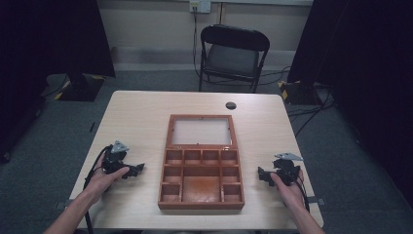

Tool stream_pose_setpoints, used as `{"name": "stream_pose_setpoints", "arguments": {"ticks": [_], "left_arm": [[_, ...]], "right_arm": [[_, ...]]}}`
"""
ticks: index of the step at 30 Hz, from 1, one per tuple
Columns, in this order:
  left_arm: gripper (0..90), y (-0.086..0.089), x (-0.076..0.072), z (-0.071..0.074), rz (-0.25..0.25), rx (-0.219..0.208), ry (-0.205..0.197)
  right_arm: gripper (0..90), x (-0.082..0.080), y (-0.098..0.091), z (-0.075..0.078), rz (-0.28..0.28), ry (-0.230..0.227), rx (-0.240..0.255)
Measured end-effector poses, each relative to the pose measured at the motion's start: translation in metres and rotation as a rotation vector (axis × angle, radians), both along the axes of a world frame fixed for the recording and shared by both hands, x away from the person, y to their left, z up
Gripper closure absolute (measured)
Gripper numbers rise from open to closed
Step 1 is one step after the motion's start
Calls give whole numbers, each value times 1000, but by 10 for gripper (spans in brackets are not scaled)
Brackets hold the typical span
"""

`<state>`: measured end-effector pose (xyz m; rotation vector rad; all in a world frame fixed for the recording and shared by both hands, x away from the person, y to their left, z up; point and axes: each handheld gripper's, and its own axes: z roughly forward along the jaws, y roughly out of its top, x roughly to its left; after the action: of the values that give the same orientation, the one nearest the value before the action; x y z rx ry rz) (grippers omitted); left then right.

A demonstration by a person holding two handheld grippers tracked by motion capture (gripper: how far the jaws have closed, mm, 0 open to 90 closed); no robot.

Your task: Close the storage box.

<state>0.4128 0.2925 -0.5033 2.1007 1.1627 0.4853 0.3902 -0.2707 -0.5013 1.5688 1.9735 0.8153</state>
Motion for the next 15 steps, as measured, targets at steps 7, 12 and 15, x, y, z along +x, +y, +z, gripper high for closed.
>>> {"name": "stream_pose_setpoints", "arguments": {"ticks": [7,12,15], "left_arm": [[6,1,0,1,2,2,1],[84,1,-1,3,25,-2,0],[167,0,-1,5,34,-5,-3]], "right_arm": [[0,0,0,0,0,0,0],[0,0,0,1,6,8,-2],[0,0,-1,2,16,17,3]]}}
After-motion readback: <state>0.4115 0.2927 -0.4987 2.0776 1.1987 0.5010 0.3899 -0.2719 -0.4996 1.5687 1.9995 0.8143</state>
